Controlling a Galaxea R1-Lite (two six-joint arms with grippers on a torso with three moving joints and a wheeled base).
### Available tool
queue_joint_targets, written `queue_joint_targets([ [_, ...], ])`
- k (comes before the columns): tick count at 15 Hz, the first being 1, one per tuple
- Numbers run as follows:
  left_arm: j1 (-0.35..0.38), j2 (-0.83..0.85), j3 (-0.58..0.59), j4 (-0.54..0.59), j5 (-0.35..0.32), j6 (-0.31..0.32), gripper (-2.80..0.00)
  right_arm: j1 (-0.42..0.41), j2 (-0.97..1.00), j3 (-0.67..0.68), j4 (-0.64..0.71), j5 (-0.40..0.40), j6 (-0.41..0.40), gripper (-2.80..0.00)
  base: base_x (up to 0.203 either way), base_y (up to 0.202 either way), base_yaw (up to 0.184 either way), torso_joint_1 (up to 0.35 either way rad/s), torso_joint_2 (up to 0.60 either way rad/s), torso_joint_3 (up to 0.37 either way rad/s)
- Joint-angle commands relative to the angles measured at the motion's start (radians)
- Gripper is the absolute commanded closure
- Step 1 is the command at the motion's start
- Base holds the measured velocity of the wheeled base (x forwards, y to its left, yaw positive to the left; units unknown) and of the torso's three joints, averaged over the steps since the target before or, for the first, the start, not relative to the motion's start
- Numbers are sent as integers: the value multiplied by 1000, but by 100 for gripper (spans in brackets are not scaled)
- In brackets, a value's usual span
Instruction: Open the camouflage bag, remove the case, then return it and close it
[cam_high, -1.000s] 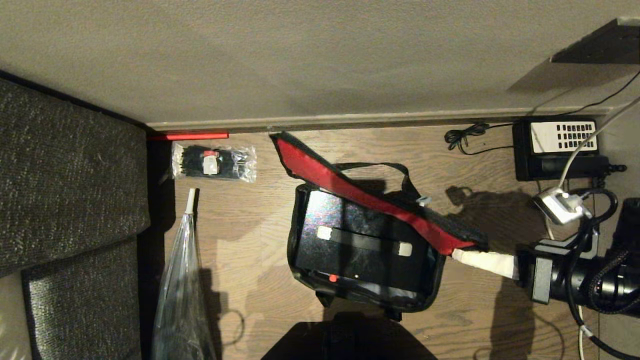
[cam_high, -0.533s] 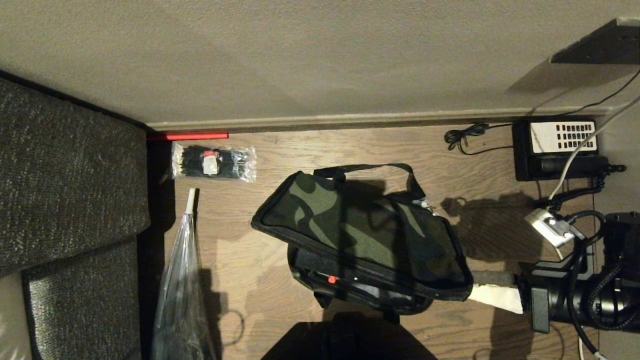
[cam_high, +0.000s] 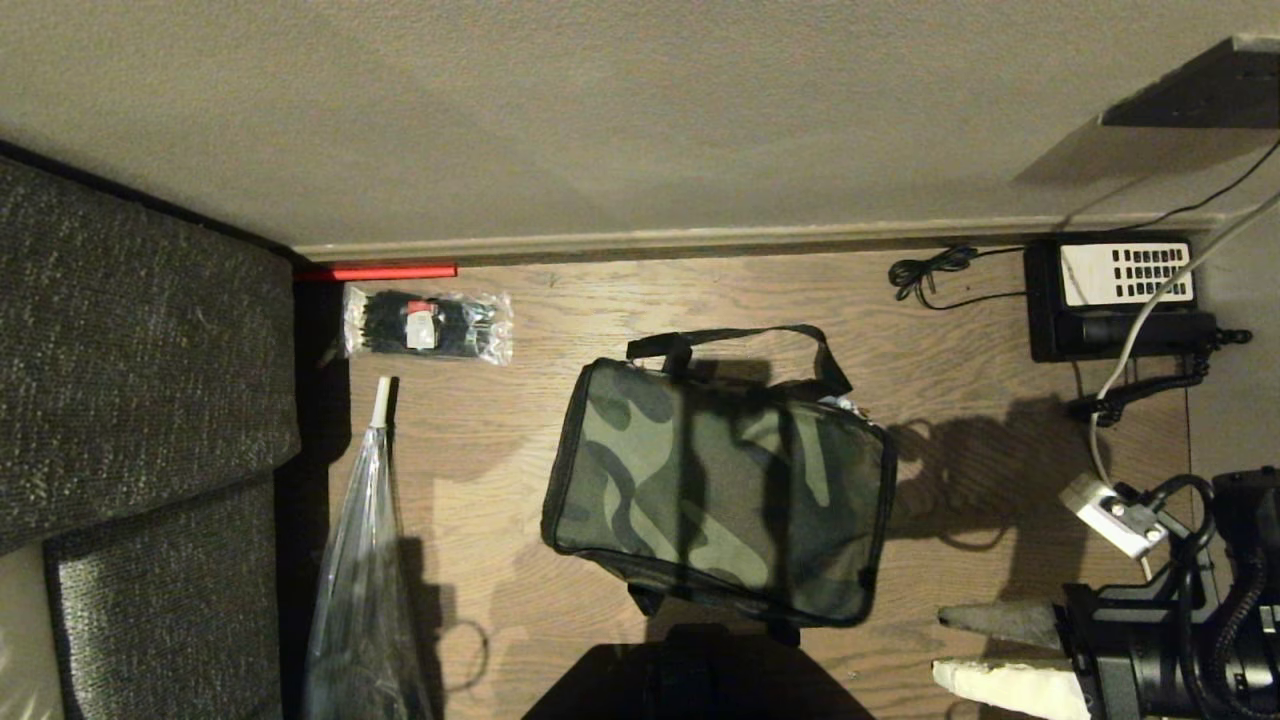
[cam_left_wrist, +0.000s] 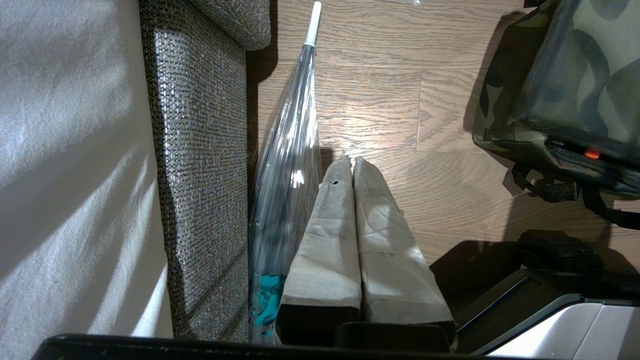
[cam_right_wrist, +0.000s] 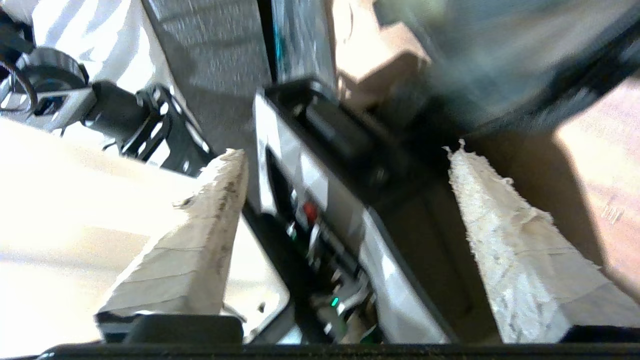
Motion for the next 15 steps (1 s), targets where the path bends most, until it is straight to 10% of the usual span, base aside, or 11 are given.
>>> queue_joint_targets([
  [1, 1, 0, 3, 0, 0, 0, 0, -1, -38, 4, 83, 8, -15, -280, 0, 0, 0, 0, 0, 0],
  [5, 1, 0, 3, 0, 0, 0, 0, -43, -63, -10, -25, 17, 121, -280, 0, 0, 0, 0, 0, 0],
  [6, 1, 0, 3, 0, 0, 0, 0, -55, -71, -19, -67, 15, 159, 0, 0, 0, 0, 0, 0, 0],
  [15, 1, 0, 3, 0, 0, 0, 0, -64, -522, -50, 251, -247, 218, 0, 0, 0, 0, 0, 0, 0],
])
